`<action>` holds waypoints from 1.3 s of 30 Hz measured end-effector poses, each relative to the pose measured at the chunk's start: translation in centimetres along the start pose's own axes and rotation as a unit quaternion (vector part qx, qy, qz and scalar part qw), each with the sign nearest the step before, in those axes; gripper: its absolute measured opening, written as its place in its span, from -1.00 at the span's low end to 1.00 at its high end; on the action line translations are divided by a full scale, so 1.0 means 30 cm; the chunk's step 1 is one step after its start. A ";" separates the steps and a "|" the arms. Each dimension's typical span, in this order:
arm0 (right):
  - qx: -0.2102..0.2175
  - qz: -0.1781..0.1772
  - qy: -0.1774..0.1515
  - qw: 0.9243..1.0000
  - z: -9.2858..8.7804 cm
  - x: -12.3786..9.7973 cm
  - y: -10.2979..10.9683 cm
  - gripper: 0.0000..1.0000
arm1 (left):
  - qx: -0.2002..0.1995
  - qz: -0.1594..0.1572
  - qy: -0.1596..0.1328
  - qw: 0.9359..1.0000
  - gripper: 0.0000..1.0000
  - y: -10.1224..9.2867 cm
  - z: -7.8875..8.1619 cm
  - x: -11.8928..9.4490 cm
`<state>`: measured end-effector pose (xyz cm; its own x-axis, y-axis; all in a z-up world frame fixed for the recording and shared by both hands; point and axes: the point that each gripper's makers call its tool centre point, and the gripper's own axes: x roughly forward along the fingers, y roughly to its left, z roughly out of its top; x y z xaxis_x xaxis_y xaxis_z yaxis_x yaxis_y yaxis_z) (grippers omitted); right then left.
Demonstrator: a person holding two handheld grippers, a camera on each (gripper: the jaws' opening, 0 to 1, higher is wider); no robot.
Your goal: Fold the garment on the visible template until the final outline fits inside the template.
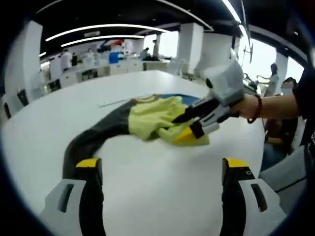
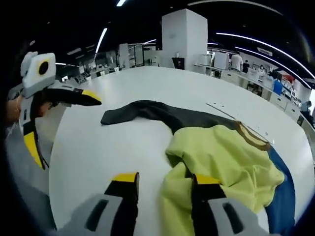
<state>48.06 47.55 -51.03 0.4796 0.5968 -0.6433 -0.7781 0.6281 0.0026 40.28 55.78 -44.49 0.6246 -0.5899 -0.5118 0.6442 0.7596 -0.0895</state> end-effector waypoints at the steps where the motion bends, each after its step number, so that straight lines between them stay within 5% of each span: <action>1: -0.004 -0.001 0.002 1.000 -0.002 0.009 -0.001 -0.25 | 0.000 -0.001 0.002 1.000 0.95 0.000 -0.005 -0.001; 9: -0.043 -0.017 0.049 0.998 -0.046 0.059 -0.007 -0.61 | -0.003 -0.005 0.009 1.000 0.90 -0.006 -0.024 -0.004; 20: -0.059 -0.021 0.060 0.996 -0.062 0.054 -0.043 -0.98 | -0.005 -0.027 0.025 0.999 0.83 -0.031 -0.059 0.004; 39: -0.045 -0.016 0.008 0.999 0.067 -0.103 -0.084 -1.00 | -0.007 -0.041 0.022 0.999 0.80 -0.062 -0.055 0.011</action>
<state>49.36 45.14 -47.51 0.4988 0.5679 -0.6548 -0.7957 0.5995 -0.0863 38.57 54.62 -45.90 0.5503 -0.6376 -0.5392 0.6856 0.7136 -0.1441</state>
